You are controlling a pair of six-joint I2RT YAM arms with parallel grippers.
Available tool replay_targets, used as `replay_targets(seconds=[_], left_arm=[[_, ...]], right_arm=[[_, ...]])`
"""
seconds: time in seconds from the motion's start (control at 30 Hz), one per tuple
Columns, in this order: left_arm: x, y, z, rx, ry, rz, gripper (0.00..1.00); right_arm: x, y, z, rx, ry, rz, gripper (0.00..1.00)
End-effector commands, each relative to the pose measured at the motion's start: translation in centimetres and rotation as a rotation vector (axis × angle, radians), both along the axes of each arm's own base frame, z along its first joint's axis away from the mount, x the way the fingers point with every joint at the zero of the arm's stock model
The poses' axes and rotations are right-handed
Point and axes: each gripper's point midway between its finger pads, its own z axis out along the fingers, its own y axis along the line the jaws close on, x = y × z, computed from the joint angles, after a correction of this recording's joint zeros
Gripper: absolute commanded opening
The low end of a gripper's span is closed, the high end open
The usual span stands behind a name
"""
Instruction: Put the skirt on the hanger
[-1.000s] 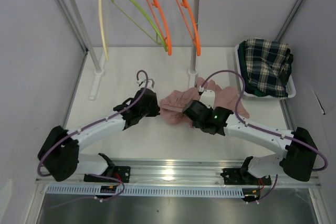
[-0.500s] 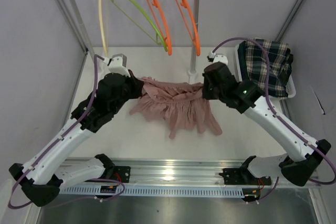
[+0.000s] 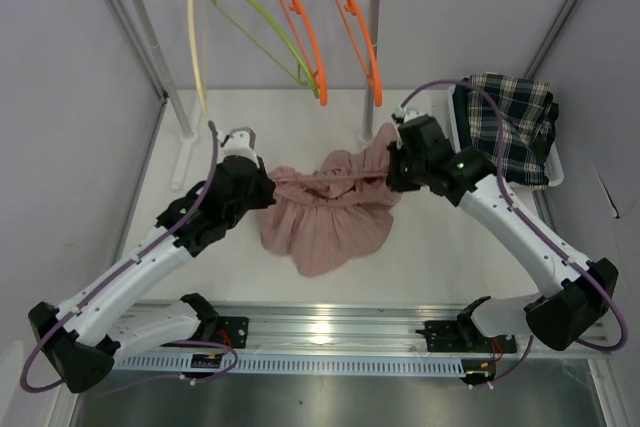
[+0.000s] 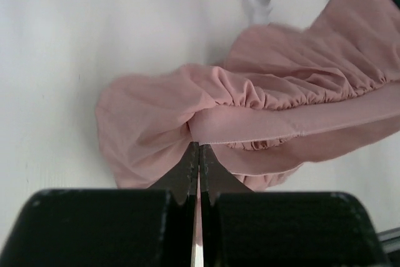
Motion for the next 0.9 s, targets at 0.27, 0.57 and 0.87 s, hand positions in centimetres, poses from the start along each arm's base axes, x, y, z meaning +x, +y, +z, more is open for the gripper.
replay_targets(seconds=[0.27, 0.57, 0.87], left_arm=[[-1.3, -1.3, -14.3, 0.042, 0.284, -0.003, 0.00], [-1.1, -2.5, -13.4, 0.041, 0.271, -0.084, 0.20], [-1.7, -3.4, -9.4, 0.011, 0.207, -0.183, 0.46]], right_arm=[[-5.3, -2.4, -15.2, -0.046, 0.267, -0.078, 0.06], [-5.0, -0.9, -15.0, -0.039, 0.264, -0.046, 0.22], [-5.3, 0.0, -14.0, -0.044, 0.260, -0.031, 0.42]])
